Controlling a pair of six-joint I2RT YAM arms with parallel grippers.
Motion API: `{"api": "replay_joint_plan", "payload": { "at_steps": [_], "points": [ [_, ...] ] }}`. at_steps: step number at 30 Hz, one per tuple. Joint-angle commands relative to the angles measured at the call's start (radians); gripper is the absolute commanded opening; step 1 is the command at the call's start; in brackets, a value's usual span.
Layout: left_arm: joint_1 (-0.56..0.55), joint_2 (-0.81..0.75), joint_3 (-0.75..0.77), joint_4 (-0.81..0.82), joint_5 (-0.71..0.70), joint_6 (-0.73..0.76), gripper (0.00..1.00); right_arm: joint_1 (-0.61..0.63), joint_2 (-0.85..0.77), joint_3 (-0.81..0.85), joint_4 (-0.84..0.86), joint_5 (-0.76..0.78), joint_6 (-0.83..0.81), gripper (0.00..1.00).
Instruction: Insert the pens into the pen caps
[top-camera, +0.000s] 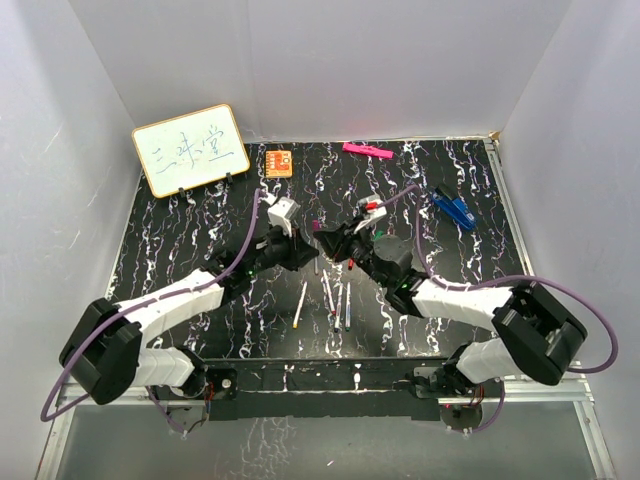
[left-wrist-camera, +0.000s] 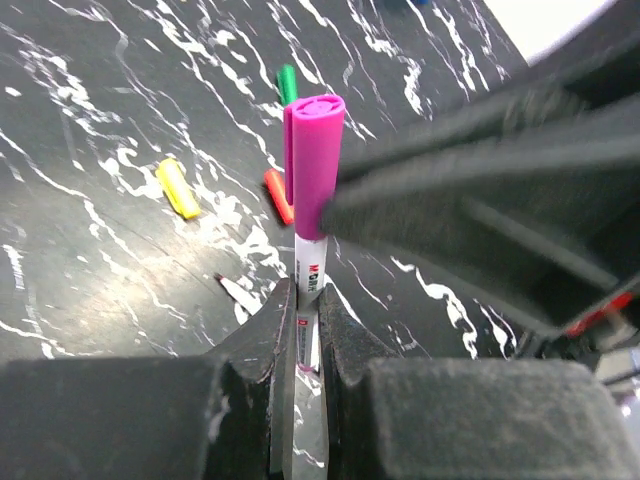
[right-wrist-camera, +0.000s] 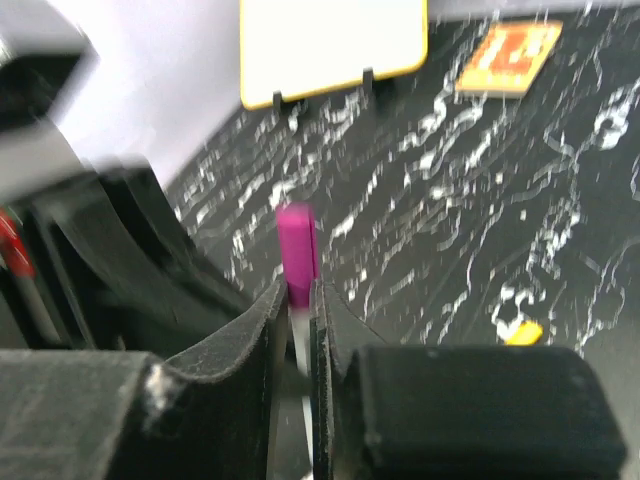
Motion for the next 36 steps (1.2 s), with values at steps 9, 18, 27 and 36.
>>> {"api": "replay_joint_plan", "payload": {
  "at_steps": [9, 18, 27, 36],
  "points": [
    [0.047, -0.104, 0.069, 0.150, -0.120, 0.044, 0.00, 0.057, 0.054, 0.038, -0.289, -0.072, -0.021, 0.00],
    [0.047, -0.131, 0.053, 0.002, -0.221, 0.100, 0.00, 0.057, -0.013, 0.181, -0.397, 0.167, -0.152, 0.21],
    [0.144, -0.034, 0.131, -0.202, -0.308, 0.156, 0.00, -0.033, -0.095, 0.193, -0.459, 0.332, -0.149, 0.98],
    [0.251, 0.260, 0.349, -0.471, -0.252, 0.155, 0.00, -0.247, -0.126, 0.193, -0.430, 0.133, -0.091, 0.98]
  ]
}}
